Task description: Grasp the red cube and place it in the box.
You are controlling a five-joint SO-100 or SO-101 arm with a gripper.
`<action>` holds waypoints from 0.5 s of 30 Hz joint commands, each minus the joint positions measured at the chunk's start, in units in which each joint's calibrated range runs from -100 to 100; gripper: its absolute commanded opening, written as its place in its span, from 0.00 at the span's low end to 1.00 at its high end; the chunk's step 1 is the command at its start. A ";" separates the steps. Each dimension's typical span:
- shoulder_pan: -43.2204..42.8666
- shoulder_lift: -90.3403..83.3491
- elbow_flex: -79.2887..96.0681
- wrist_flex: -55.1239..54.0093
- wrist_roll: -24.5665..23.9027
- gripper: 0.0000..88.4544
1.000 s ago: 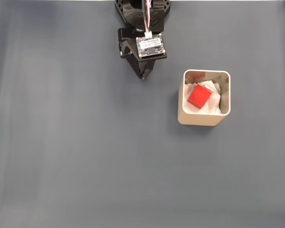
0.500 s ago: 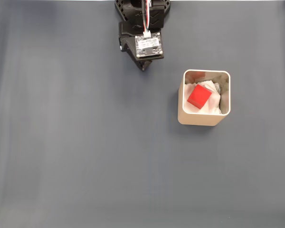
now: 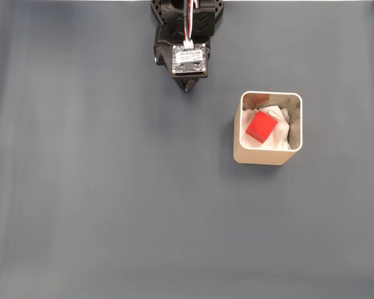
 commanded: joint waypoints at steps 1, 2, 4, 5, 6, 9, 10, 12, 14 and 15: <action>0.59 0.09 0.55 1.30 0.24 0.01; 0.59 0.09 0.55 1.30 0.39 0.01; 0.59 0.09 0.55 1.30 0.15 0.01; 0.37 0.09 0.55 1.30 0.20 0.01; 0.37 0.09 0.55 1.30 0.24 0.01; 0.37 0.09 0.55 1.30 0.24 0.01; 0.37 0.09 0.55 1.30 0.24 0.01; 0.37 0.09 0.55 1.30 0.24 0.01; 0.37 0.09 0.55 1.30 0.24 0.01; 0.37 0.09 0.55 1.30 0.24 0.01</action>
